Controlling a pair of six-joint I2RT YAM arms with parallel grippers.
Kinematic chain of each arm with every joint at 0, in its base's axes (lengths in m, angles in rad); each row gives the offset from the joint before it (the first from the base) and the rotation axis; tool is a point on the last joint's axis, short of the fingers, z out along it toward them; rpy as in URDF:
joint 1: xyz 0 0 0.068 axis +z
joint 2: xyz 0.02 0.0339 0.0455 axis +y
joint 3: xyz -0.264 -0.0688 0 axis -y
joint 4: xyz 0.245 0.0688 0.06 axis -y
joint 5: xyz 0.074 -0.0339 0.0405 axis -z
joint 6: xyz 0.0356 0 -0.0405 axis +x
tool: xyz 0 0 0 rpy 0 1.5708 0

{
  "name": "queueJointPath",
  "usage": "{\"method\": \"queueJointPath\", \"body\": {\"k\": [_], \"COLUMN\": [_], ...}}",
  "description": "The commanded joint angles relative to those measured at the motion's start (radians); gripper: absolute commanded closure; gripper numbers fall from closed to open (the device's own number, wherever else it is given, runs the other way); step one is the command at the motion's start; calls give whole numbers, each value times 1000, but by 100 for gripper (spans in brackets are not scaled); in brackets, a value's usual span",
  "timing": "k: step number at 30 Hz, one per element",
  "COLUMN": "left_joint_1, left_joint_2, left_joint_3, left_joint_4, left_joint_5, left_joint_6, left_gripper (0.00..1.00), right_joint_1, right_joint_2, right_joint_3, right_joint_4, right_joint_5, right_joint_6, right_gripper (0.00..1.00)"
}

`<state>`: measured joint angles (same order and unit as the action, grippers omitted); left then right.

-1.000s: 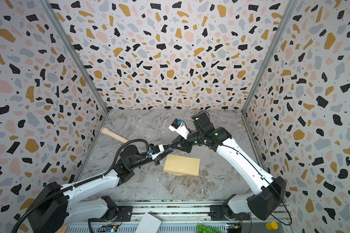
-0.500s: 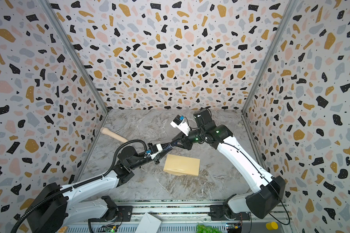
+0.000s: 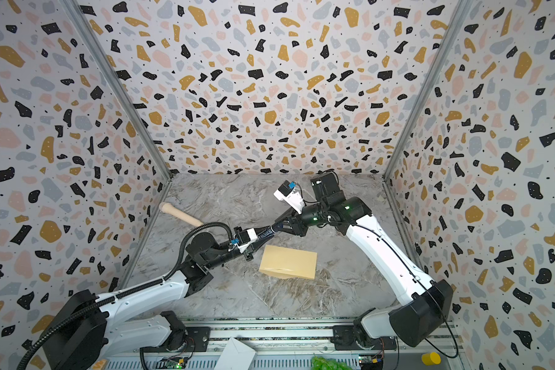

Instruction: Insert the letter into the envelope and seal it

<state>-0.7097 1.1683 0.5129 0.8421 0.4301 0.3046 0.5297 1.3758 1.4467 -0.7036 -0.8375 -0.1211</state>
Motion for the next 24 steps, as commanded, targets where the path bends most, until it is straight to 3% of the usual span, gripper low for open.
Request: {"method": "queueJointPath", "body": {"k": [1, 11, 13, 14, 24], "left_joint_1": [35, 23, 14, 9, 0], "left_joint_2": [4, 6, 1, -2, 25], "left_joint_3": [-65, -24, 8, 22, 87], "left_joint_4": [-111, -161, -202, -218, -273], "left_joint_5": [-73, -52, -42, -32, 26], "left_joint_6": [-1, 16, 24, 29, 29], "left_gripper": [100, 100, 85, 82, 63], "right_joint_1": [-109, -73, -31, -12, 75], "right_joint_2": [-56, -51, -46, -39, -5], "right_joint_3": [93, 55, 41, 34, 2], "right_joint_4": [13, 33, 26, 23, 39], "right_joint_5": [98, 80, 110, 121, 158], "right_joint_6": [3, 10, -3, -4, 16], "right_gripper": [100, 100, 100, 100, 100]}}
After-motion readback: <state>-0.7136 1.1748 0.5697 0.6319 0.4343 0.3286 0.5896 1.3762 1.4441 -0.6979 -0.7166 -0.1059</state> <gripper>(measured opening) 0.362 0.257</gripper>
